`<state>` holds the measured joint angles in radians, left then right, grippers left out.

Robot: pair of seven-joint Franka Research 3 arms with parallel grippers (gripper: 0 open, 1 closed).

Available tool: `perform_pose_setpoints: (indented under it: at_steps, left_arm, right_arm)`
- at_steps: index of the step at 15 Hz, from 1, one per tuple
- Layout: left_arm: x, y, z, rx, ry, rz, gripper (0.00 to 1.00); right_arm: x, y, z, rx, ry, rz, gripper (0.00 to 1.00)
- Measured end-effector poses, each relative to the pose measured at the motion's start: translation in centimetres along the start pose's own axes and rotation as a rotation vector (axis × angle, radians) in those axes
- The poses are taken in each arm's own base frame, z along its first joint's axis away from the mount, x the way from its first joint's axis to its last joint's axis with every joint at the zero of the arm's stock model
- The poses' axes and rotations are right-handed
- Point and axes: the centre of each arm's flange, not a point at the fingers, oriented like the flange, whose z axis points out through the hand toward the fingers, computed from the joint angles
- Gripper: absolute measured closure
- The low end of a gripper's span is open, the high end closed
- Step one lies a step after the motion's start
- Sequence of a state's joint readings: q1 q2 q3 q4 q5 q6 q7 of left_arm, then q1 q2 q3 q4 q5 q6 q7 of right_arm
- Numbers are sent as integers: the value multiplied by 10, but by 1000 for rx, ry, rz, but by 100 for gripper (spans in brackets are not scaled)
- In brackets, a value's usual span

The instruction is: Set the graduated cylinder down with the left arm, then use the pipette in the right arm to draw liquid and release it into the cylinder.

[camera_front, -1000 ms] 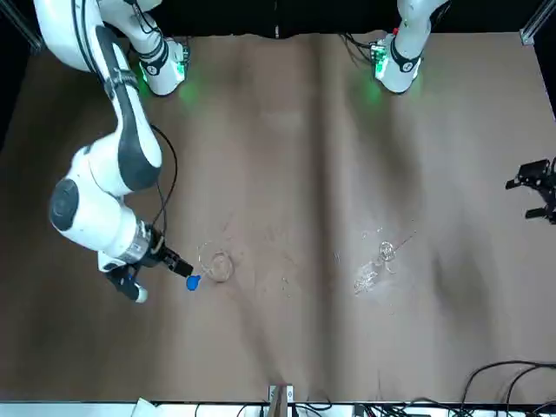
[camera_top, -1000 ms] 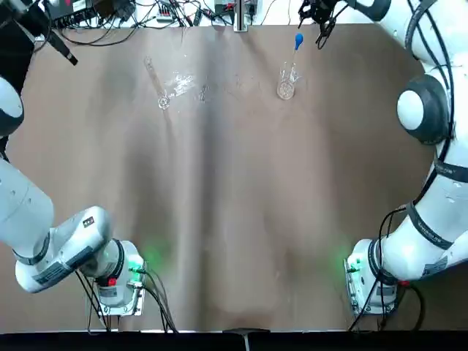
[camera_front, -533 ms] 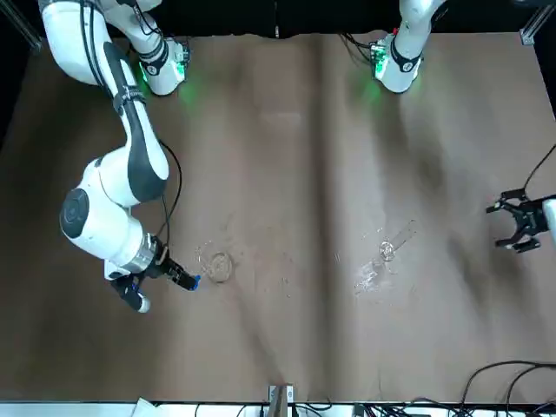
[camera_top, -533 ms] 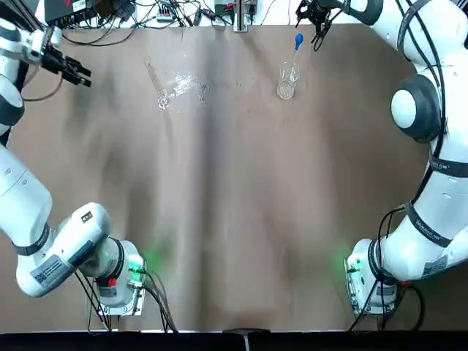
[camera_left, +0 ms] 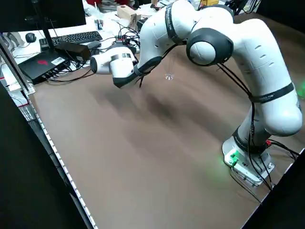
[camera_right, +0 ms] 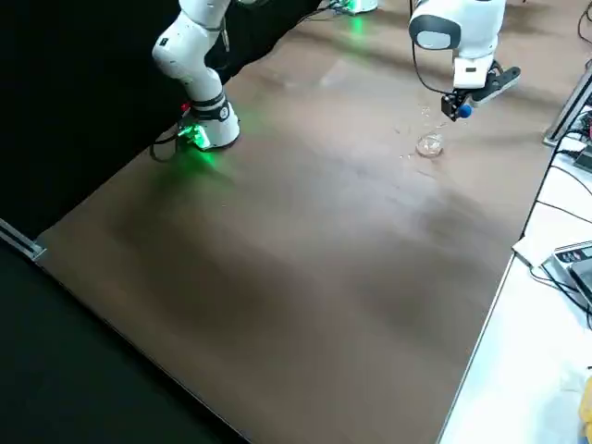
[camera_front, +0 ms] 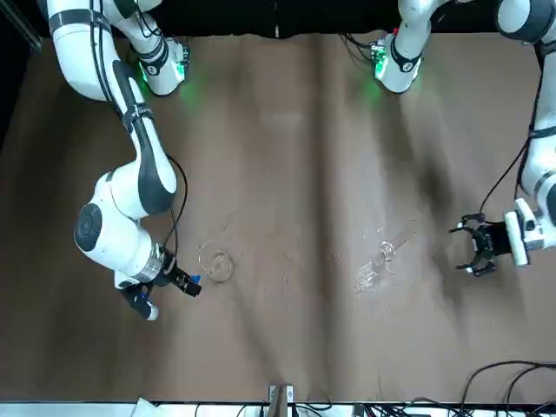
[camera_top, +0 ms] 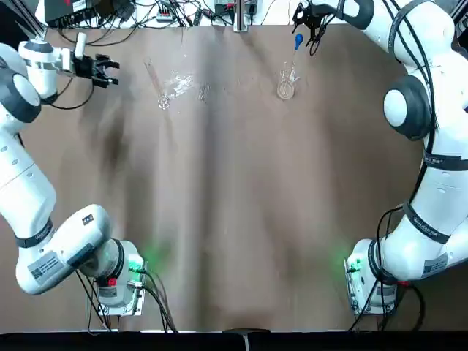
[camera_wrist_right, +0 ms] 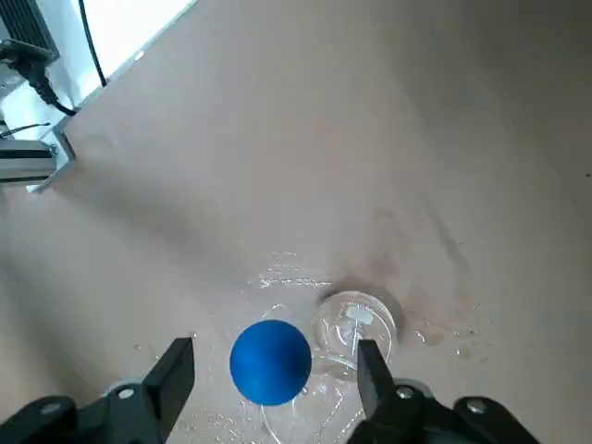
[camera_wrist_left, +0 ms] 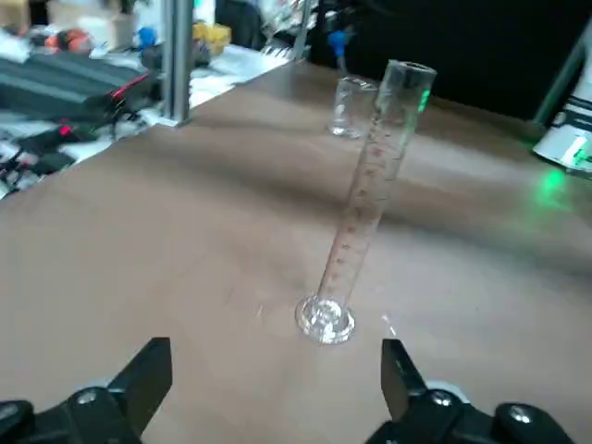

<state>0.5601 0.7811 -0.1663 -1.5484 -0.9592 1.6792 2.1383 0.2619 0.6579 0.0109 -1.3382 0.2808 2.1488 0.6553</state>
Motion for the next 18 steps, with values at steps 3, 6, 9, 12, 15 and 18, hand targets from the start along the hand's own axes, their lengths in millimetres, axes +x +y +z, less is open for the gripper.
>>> perform_pose_setpoints:
  at_steps: [3, 6, 9, 12, 15, 18]
  left_arm:
    - [-9, 1, 35, -58, 60, 85, 0]
    - [-20, 4, 59, -106, 102, 125, 0]
    - [-18, 3, 94, -128, 144, 190, 0]
    - [-17, 4, 117, -158, 152, 229, 0]
    - [-22, 7, 123, -157, 168, 229, 0]
    - [-21, 9, 134, -144, 208, 268, 0]
  right_arm:
    - [0, 0, 2, -1, -2, 1, 31]
    - [0, 0, 1, 0, -1, 1, 41]
    - [1, -1, -1, 3, 1, 1, 46]
    - [1, -2, -1, 4, 3, 0, 56]
    - [1, -2, -2, 5, 3, 0, 67]
    - [1, -2, -2, 5, 3, 0, 74]
